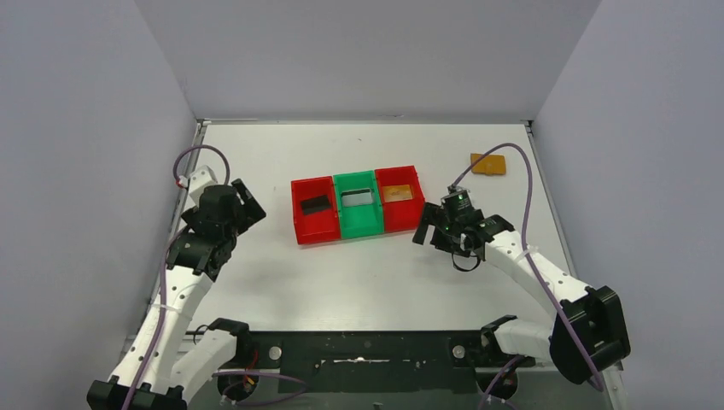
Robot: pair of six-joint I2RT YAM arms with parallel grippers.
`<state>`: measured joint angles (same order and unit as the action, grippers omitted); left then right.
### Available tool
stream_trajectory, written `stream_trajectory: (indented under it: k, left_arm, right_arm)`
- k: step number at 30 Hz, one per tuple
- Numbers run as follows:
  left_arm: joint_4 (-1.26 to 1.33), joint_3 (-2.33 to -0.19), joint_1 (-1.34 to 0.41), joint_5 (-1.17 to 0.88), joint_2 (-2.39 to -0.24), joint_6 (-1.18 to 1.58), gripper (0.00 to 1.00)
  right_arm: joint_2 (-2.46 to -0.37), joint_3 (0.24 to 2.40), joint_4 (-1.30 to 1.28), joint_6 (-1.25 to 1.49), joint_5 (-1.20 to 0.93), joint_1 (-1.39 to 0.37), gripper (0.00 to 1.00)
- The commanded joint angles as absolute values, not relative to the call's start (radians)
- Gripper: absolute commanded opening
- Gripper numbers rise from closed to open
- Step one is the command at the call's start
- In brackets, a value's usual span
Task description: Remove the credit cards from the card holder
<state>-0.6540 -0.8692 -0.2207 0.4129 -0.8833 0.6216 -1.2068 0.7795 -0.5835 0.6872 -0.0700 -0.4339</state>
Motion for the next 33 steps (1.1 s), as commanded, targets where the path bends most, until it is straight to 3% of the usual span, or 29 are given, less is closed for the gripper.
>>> stream_trajectory:
  k: [1, 9, 18, 33]
  left_arm:
    - [-0.666, -0.913, -0.213, 0.552, -0.850, 0.729, 0.97]
    - [-0.476, -0.808, -0.209, 0.256, -0.729, 0.673, 0.98]
    - [-0.448, -0.716, -0.208, 0.104, -0.626, 0.701, 0.98]
    - [-0.553, -0.778, -0.210, 0.306, -0.621, 0.641, 0.97]
  right_arm:
    - [-1.211, 0.811, -0.518, 0.707, -0.046, -0.440, 0.98]
    - [-1.387, 0.847, -0.397, 0.775, -0.047, -0.548, 0.99]
    - [-1.561, 0.983, -0.325, 0.812, 0.058, -0.687, 1.00]
    - [-1.838, 1.282, -0.353, 0.852, 0.405, -0.930, 0.98]
